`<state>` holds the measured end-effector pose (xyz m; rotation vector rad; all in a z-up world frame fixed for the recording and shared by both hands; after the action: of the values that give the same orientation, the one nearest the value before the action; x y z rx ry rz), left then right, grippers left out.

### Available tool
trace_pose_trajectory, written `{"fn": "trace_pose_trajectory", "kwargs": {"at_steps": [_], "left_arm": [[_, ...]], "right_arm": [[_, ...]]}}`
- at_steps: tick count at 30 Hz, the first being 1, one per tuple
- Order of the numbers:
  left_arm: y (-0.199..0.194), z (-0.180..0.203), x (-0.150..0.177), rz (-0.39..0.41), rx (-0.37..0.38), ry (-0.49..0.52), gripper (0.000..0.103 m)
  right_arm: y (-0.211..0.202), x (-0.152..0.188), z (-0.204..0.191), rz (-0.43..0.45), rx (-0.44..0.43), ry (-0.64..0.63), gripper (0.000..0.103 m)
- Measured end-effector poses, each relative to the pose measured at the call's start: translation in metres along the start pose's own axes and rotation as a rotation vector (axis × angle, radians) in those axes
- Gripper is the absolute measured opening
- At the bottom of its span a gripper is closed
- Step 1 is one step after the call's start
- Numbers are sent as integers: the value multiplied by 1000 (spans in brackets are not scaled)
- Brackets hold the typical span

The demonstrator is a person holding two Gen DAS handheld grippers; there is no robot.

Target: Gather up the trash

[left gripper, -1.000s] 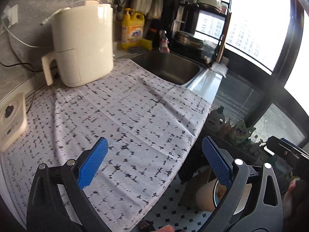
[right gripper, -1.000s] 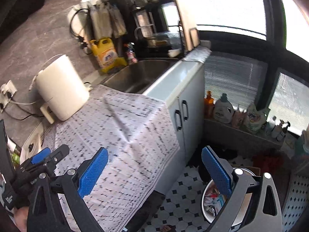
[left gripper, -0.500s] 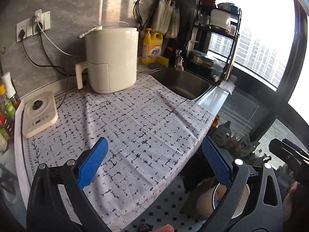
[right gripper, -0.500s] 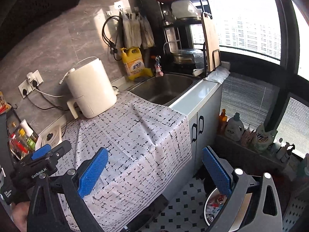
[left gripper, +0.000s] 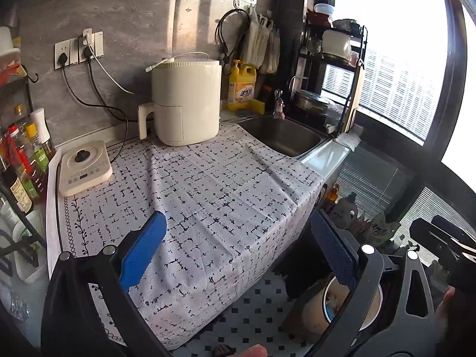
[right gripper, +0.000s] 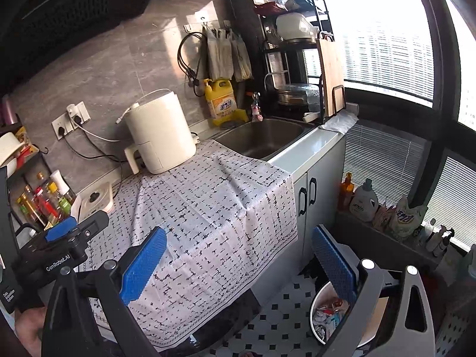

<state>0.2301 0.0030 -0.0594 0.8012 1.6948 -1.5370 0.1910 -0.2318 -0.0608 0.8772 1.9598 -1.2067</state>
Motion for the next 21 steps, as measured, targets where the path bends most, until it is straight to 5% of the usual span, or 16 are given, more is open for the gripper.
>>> {"fn": "trace_pose_trajectory", "kwargs": {"at_steps": [21], "left_arm": [[-24, -13, 10, 20, -41, -21, 97]], "right_arm": [[-8, 14, -15, -3, -31, -26, 95]]}}
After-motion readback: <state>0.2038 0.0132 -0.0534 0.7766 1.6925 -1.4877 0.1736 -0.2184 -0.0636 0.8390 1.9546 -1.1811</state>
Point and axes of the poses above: each gripper's, at about its wrist camera, not at the fingertips, and y roughly the way its jaws point, z to its right, x to its underside, the point moved 6 cm from there along y, roughly the way its jaws point, and after that the axes turned 15 degrees about -x, right-handed, at the moved point
